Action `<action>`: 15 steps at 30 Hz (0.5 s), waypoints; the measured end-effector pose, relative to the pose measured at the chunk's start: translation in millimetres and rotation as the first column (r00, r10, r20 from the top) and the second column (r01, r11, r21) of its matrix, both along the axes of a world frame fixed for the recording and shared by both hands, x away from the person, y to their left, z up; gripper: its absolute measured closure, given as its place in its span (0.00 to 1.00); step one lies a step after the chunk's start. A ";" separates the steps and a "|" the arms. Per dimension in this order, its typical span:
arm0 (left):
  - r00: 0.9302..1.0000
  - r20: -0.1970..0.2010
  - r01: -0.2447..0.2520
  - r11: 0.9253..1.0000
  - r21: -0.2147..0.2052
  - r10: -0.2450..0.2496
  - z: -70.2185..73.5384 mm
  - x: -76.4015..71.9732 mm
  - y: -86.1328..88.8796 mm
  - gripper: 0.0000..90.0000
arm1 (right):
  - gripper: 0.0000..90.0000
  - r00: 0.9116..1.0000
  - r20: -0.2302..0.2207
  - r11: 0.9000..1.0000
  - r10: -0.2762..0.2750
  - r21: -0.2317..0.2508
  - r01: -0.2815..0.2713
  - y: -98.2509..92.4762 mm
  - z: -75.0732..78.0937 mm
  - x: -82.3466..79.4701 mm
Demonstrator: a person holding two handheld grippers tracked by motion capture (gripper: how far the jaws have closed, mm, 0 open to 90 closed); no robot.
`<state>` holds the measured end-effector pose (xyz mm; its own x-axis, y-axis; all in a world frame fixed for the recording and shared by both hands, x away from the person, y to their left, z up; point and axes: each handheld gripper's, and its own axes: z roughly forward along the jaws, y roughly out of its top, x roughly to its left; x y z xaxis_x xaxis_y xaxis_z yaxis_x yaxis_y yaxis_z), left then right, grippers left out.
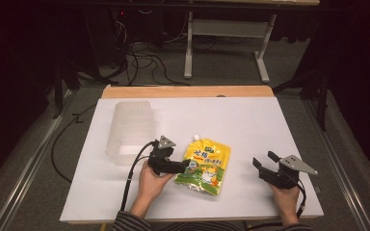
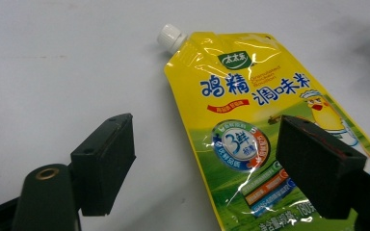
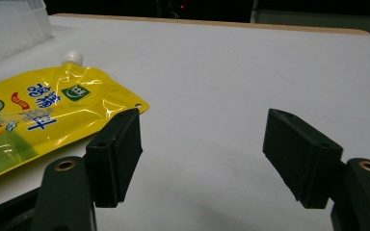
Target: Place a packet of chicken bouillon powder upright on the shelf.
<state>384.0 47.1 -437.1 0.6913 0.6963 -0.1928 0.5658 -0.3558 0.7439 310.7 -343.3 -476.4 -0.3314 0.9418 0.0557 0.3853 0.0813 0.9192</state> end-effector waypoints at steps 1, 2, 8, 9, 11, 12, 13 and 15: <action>1.000 -0.002 0.014 1.000 0.004 -0.014 2.6 4.2 -2.4 0.24 | 0.34 1.000 0.005 1.000 0.004 -0.010 -0.004 0.7 0.0 -0.2; 1.000 -0.002 0.014 1.000 0.004 -0.014 2.6 4.2 -2.4 0.24 | 0.34 1.000 0.005 1.000 0.004 -0.010 -0.004 0.7 0.0 -0.2; 0.995 -0.096 0.035 0.999 0.039 -0.031 3.0 24.3 -12.2 0.23 | 0.34 1.000 0.000 1.000 0.001 -0.011 -0.001 1.5 0.0 0.0; 0.993 -0.109 0.042 0.998 0.046 -0.036 2.8 27.0 -14.2 0.23 | 0.34 1.000 -0.005 1.000 0.012 -0.026 -0.012 2.7 0.0 0.6; 0.990 -0.131 0.049 0.998 0.047 -0.042 1.8 31.1 -18.4 0.23 | 0.34 1.000 -0.005 0.999 0.015 -0.031 -0.016 3.4 0.1 0.3; 0.987 -0.151 0.056 0.997 0.051 -0.048 0.5 34.2 -21.6 0.23 | 0.34 1.000 -0.004 0.999 0.016 -0.032 -0.016 3.7 0.1 0.1; 0.985 -0.167 0.058 0.997 0.058 -0.048 -1.2 36.6 -25.0 0.23 | 0.34 1.000 -0.002 0.999 0.016 -0.033 -0.017 3.7 0.1 -0.1; 0.982 -0.184 0.067 0.994 0.083 -0.051 -5.4 41.5 -31.2 0.23 | 0.34 1.000 0.000 1.000 0.013 -0.023 -0.013 2.7 0.1 -0.2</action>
<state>425.5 15.8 -442.5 0.6910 0.6752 -0.2582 0.6645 -0.4527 0.5946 310.5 -340.6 -476.3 -0.3435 0.9385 0.0335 0.3837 0.1078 0.9171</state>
